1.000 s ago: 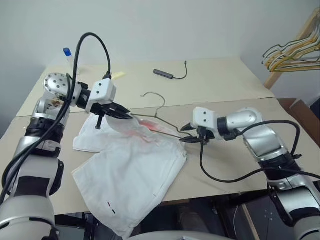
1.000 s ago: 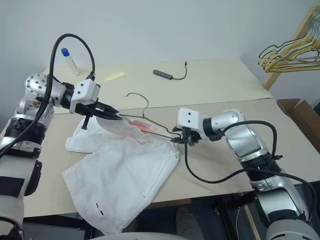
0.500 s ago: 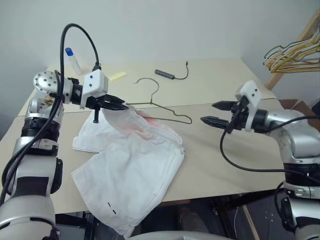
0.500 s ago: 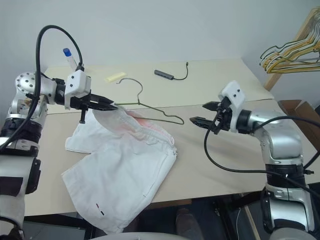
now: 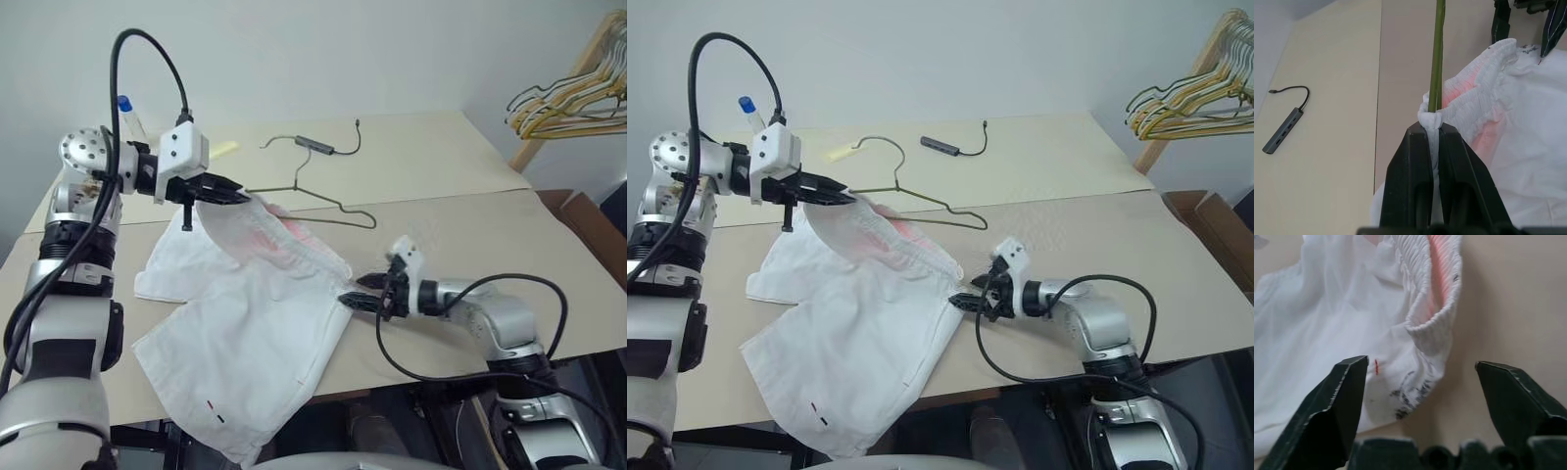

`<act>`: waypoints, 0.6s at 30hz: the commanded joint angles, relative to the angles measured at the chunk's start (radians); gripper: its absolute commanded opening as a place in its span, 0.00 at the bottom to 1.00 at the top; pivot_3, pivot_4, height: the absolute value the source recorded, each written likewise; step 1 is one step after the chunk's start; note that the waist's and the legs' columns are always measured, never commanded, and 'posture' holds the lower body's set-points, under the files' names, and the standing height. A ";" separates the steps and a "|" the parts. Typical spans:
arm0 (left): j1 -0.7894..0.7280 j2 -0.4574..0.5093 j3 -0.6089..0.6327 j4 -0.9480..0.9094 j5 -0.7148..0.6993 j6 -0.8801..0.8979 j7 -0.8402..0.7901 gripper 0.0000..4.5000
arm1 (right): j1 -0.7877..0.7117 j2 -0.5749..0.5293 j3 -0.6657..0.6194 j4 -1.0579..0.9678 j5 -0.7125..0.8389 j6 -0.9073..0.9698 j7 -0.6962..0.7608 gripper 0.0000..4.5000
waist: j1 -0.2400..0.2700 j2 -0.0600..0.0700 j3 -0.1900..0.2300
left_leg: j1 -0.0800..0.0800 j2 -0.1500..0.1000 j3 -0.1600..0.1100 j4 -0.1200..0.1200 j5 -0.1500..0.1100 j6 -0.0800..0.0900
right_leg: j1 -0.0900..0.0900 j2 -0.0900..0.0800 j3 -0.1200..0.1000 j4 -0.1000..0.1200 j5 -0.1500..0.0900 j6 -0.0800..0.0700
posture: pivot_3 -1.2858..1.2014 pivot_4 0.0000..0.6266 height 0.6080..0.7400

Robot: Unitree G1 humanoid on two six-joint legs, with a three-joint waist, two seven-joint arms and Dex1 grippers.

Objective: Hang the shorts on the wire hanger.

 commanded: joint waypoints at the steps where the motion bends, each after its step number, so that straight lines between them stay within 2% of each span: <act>1: -0.014 0.015 0.038 -0.013 -0.008 -0.007 0.004 0.00 | -0.037 -0.003 -0.013 0.007 0.024 0.029 -0.013 0.60 | 0.001 0.000 0.000 | 0.000 0.000 0.000 0.000 0.000 0.000 | 0.000 0.000 0.000 0.000 0.000 0.000 | 0.52 0.00 1.00; 8: -0.006 0.018 0.050 -0.020 -0.017 0.001 0.001 0.00 | -0.039 0.004 -0.020 0.028 0.015 0.015 -0.036 0.04 | 0.001 0.000 0.000 | 0.000 0.000 0.000 0.000 0.000 0.000 | 0.000 0.000 0.000 0.000 0.000 0.000 | 0.53 0.00 1.00; 9: -0.001 0.019 0.053 -0.025 -0.022 0.004 -0.006 0.00 | -0.040 0.004 -0.023 0.029 0.017 0.014 -0.038 0.01 | 0.001 0.000 0.000 | 0.000 0.000 0.000 0.000 0.000 0.000 | 0.000 0.000 0.000 0.000 0.000 0.000 | 0.52 0.00 1.00; 15: 0.054 0.041 0.090 -0.089 -0.075 0.039 -0.065 0.00 | -0.047 -0.002 -0.046 0.019 0.022 0.005 -0.055 0.01 | -0.002 0.000 0.000 | 0.000 0.000 0.000 0.000 0.000 0.000 | 0.000 0.000 0.000 0.000 0.000 0.000 | 0.52 0.00 1.00; 18: 0.108 0.090 0.092 -0.173 -0.157 0.079 -0.089 0.00 | -0.068 -0.017 -0.091 0.042 0.037 0.018 -0.062 0.01 | -0.003 0.000 0.000 | 0.000 0.000 0.000 0.000 0.000 0.000 | 0.000 0.000 0.000 0.000 0.000 0.000 | 0.52 0.00 1.00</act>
